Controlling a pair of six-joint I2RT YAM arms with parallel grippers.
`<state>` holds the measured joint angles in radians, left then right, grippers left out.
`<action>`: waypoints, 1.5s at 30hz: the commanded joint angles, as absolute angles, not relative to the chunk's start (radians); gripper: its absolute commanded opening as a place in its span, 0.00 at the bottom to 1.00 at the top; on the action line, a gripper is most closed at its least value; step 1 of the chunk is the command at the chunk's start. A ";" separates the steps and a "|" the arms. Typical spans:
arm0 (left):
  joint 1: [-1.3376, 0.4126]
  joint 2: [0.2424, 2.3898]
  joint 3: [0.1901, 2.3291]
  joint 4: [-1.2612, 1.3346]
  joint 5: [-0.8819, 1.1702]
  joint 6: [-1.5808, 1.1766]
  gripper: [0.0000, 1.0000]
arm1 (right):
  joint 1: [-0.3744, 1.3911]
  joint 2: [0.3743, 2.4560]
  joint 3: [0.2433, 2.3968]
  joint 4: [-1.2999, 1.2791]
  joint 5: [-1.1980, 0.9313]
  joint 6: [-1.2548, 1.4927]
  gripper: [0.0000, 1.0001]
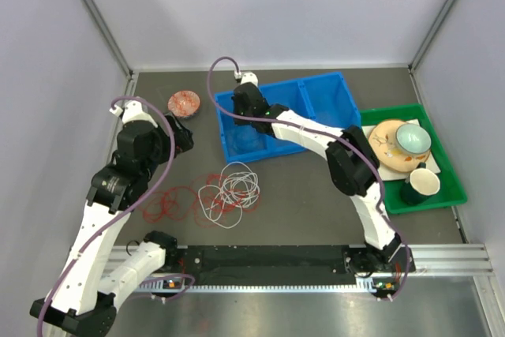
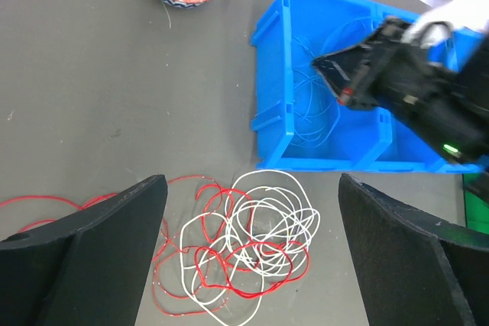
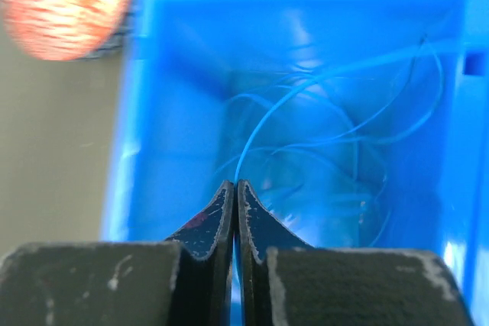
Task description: Untangle the cables
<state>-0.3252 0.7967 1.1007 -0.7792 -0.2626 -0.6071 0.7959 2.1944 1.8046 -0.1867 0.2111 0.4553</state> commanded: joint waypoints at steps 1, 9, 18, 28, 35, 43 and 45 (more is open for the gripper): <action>-0.322 0.787 1.092 -0.741 -0.267 -0.594 0.99 | 0.825 2.042 1.770 -0.084 0.169 0.492 0.00; -0.321 0.759 1.089 -0.747 -0.276 -0.591 0.99 | 0.834 1.950 1.697 -0.026 0.095 0.538 0.00; -0.321 0.736 1.088 -0.765 -0.279 -0.586 0.99 | 0.836 1.989 1.666 -0.017 0.123 0.552 0.00; -0.322 0.730 1.100 -0.782 -0.268 -0.580 0.99 | 0.831 2.042 1.752 -0.103 0.173 0.506 0.57; -0.322 0.710 1.088 -0.773 -0.256 -0.592 0.99 | 0.831 1.922 1.689 -0.121 0.179 0.477 0.61; -0.322 0.722 1.016 -0.755 -0.157 -0.575 0.99 | 0.839 1.634 1.337 -0.130 0.175 0.466 0.95; -0.324 0.735 0.967 -0.736 -0.101 -0.565 0.99 | 0.844 1.547 1.260 -0.136 0.172 0.475 0.99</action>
